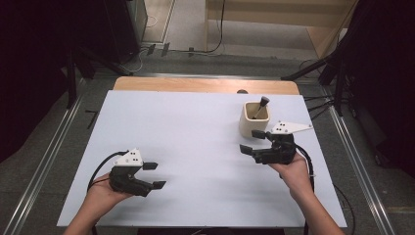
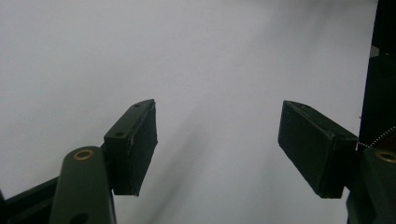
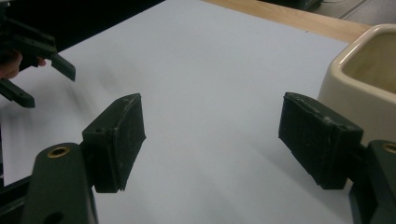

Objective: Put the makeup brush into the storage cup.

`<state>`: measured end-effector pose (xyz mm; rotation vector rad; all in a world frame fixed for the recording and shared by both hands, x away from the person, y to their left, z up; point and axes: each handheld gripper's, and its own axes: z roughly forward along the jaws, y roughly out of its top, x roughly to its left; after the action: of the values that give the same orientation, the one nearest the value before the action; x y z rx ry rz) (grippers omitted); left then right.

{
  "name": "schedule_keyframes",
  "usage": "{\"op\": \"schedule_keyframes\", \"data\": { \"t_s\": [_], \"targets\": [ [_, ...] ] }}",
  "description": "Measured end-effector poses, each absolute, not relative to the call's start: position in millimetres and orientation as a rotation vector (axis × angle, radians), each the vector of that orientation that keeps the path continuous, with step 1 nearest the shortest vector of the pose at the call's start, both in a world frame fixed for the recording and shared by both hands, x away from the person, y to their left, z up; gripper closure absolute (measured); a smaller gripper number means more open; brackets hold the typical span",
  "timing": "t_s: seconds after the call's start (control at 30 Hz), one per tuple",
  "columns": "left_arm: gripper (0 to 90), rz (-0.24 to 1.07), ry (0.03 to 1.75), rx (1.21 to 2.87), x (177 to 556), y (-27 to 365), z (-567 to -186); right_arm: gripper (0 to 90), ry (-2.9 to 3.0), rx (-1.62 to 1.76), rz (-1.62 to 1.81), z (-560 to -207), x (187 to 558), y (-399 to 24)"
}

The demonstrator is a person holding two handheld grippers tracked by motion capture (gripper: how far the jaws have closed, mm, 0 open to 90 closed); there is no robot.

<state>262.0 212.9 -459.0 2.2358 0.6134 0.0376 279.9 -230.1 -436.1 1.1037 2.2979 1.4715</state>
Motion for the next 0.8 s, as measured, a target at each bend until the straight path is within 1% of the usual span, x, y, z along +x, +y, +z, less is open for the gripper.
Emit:
{"op": "schedule_keyframes", "data": {
  "t_s": [0.23,0.8],
  "targets": [
    [28.9,0.037,0.615,2.239,262.1,213.2,-458.8,23.5,2.325,1.07,1.464,-445.3,269.7,-227.4],
    [28.9,0.04,0.618,2.231,261.8,214.1,-458.7,23.5,2.378,1.042,1.457,-462.9,248.4,-235.5]
  ]
}}
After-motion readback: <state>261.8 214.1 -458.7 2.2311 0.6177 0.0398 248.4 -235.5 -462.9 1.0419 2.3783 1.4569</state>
